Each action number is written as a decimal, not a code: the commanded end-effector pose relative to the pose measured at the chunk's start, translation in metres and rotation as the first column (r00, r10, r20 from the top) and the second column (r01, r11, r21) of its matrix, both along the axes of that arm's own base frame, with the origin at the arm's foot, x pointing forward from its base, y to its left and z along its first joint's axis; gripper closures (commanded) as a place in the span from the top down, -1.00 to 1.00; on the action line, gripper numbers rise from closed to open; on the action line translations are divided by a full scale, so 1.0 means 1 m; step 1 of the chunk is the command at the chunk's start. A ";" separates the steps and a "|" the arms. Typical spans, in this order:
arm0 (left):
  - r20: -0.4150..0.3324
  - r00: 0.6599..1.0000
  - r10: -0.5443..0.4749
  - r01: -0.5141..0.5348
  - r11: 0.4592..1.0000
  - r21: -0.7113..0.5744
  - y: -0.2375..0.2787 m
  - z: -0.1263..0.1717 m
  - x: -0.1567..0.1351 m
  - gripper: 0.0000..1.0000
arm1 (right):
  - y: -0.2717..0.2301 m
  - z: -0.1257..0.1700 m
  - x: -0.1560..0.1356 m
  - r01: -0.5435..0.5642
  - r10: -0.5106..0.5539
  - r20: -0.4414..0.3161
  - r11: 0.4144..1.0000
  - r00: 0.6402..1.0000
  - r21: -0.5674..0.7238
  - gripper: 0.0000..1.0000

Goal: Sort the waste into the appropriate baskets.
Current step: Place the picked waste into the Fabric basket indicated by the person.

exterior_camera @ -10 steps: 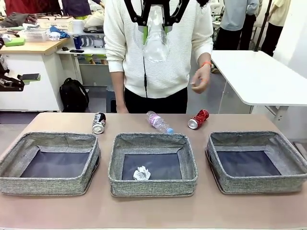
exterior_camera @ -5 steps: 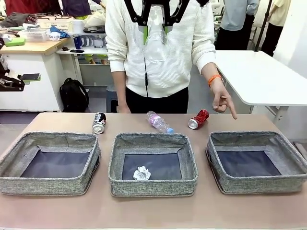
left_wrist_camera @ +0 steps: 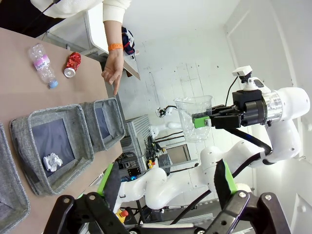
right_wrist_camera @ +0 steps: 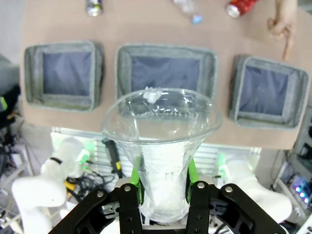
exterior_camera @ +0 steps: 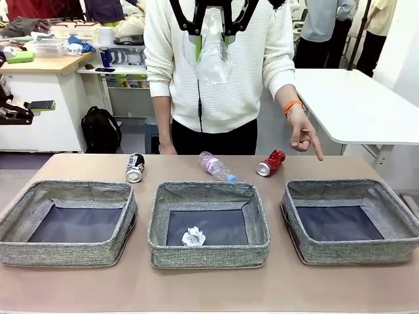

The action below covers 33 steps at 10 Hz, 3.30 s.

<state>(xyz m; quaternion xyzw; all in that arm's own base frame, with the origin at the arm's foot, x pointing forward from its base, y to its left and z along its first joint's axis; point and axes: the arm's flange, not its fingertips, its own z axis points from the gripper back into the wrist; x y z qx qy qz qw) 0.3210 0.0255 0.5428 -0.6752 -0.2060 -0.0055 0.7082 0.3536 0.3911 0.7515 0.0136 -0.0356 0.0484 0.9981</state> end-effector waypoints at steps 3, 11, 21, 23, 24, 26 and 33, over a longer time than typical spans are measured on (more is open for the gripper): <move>0.002 1.000 -0.010 0.009 1.000 0.003 0.000 0.001 -0.003 1.00 | -0.028 -0.009 0.004 0.043 -0.043 -0.001 0.999 0.999 -0.021 -0.22; 0.002 1.000 -0.010 0.009 1.000 0.003 0.000 0.001 -0.003 1.00 | -0.266 -0.154 0.036 0.212 -0.210 0.037 0.973 0.977 -0.089 -0.22; 0.002 1.000 -0.010 0.009 1.000 0.003 0.000 0.001 -0.003 1.00 | -0.344 -0.275 0.066 0.258 -0.258 -0.155 0.966 0.954 -0.019 -0.22; 0.002 1.000 -0.010 0.009 1.000 0.003 0.000 0.001 -0.003 1.00 | -0.344 -0.272 0.065 0.251 -0.251 -0.158 0.968 0.955 -0.023 -0.22; 0.002 1.000 -0.010 0.009 1.000 0.003 0.000 0.001 -0.003 1.00 | -0.343 -0.272 0.066 0.244 -0.242 -0.138 0.970 0.960 -0.005 0.95; 0.002 1.000 -0.010 0.009 1.000 0.003 0.000 0.001 -0.003 1.00 | -0.342 -0.272 0.064 0.243 -0.241 -0.151 0.970 0.959 -0.001 1.00; 0.002 1.000 -0.010 0.009 1.000 0.003 0.000 0.001 -0.003 1.00 | -0.343 -0.266 0.063 0.240 -0.216 -0.148 0.955 0.965 0.174 1.00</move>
